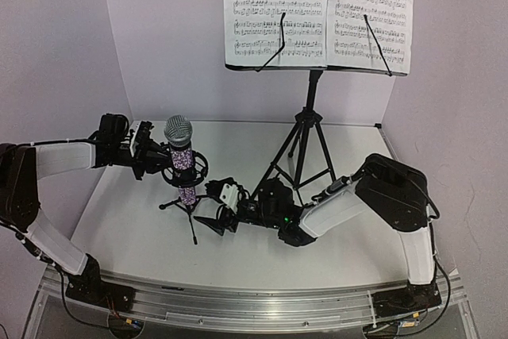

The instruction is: Pack up the instrument practice props

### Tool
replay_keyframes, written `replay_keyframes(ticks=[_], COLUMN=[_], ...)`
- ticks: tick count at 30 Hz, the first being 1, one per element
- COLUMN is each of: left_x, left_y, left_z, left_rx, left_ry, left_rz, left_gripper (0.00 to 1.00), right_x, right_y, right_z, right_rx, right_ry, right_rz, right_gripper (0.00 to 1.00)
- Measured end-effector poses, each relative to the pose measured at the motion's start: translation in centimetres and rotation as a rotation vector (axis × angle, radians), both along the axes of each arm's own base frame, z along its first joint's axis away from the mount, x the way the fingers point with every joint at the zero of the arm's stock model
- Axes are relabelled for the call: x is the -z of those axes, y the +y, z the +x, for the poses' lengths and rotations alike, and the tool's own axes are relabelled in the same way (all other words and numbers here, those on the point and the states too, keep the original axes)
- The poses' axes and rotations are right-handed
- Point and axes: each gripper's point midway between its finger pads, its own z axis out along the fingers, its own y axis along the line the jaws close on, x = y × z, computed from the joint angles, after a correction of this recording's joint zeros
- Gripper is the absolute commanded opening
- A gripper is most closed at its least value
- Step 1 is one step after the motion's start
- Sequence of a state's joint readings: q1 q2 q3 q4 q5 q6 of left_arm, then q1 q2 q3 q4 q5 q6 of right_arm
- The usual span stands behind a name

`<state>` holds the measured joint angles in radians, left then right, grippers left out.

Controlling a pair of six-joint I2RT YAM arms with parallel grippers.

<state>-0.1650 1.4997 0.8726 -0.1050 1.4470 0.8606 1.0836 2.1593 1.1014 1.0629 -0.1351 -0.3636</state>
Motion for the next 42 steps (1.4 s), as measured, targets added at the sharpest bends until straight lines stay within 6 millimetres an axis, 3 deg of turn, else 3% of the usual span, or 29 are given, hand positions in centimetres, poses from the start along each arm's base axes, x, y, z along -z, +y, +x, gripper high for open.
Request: replay_keyframes(ticks=[8, 12, 18, 21, 24, 25, 27, 29, 32, 38, 42], left_x=[-0.1, -0.5, 3.9, 4.3, 4.4, 4.4, 4.4, 4.5, 5.4, 6.4, 6.3], left_y=[0.5, 0.2, -0.5, -0.3, -0.1, -0.1, 0.0, 0.0, 0.2, 0.4, 0.5], left_z=[-0.8, -0.2, 1.2, 1.3, 0.5, 0.4, 0.4, 0.4, 0.0, -0.7, -1.1], left_rx=[0.036, 0.036, -0.054, -0.089, -0.117, -0.124, -0.133, -0.142, -0.155, -0.159, -0.145], left_ry=[-0.037, 0.003, 0.182, 0.210, 0.217, 0.218, 0.219, 0.244, 0.310, 0.361, 0.354], left_rz=[-0.036, -0.023, 0.159, 0.182, 0.180, 0.178, 0.174, 0.176, 0.201, 0.241, 0.246], left_gripper=[0.00, 0.00, 0.00, 0.00, 0.00, 0.02, 0.22, 0.34, 0.42, 0.69, 0.78], right_x=[-1.0, -1.4, -6.1, -8.4, -9.3, -9.2, -9.1, -9.0, -8.6, -7.6, -8.0], right_y=[-0.7, -1.9, -2.7, -3.1, -3.4, -3.5, -3.6, -3.7, -3.8, -4.0, -4.4], right_z=[-1.3, -1.5, -1.3, -1.2, -1.4, -1.4, -1.4, -1.4, -1.5, -1.4, -1.2], right_rx=[0.014, 0.047, 0.080, 0.088, 0.093, 0.095, 0.100, 0.105, 0.105, 0.124, 0.143], right_ry=[0.063, 0.128, 0.206, 0.248, 0.291, 0.302, 0.314, 0.322, 0.332, 0.345, 0.338], right_rz=[0.025, 0.032, 0.128, 0.181, 0.192, 0.188, 0.179, 0.170, 0.155, 0.128, 0.135], right_gripper=[0.89, 0.88, 0.88, 0.87, 0.87, 0.87, 0.87, 0.87, 0.88, 0.89, 0.92])
